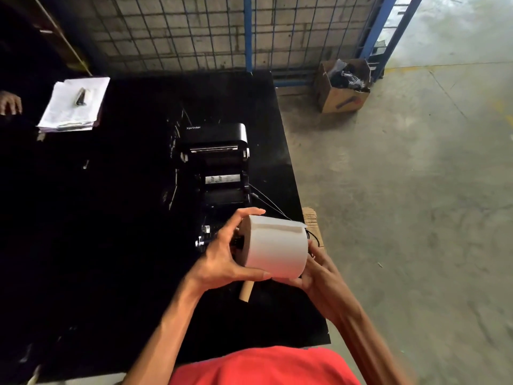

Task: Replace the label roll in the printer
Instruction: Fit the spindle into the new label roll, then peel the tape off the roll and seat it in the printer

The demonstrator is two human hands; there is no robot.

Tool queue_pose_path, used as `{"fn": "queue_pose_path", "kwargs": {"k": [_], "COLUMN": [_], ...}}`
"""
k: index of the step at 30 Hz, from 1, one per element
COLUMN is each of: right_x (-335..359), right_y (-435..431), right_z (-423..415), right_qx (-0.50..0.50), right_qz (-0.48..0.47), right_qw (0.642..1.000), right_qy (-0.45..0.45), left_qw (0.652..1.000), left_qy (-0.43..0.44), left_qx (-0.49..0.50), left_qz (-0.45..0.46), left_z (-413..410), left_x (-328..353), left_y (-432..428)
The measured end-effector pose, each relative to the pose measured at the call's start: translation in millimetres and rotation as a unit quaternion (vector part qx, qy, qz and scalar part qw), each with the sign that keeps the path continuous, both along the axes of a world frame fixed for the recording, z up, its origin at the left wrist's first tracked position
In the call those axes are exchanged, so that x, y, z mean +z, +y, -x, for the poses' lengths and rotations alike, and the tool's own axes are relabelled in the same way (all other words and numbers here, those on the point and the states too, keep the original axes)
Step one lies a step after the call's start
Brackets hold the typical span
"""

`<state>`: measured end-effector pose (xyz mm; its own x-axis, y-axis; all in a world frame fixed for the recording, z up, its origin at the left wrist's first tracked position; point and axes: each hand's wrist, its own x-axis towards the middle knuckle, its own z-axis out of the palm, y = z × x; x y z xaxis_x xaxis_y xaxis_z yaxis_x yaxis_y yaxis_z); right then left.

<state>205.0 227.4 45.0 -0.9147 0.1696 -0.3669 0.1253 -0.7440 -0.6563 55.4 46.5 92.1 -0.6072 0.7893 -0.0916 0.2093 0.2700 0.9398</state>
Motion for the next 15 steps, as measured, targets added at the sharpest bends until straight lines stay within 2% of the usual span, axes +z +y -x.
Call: {"fn": "queue_pose_path", "kwargs": {"k": [5,15], "right_x": [-6,0], "right_y": [-1,5], "right_z": [12,20], "right_qx": [-0.034,-0.065], "right_qz": [0.047,0.065], "right_qw": [0.998,0.995], "right_qy": [0.007,0.036], "left_qw": [0.997,0.998], "left_qy": [0.075,0.061], "left_qx": [-0.022,-0.03], "left_qz": [0.017,0.017], "left_z": [15,19], "left_x": [18,13], "left_y": [18,30]}}
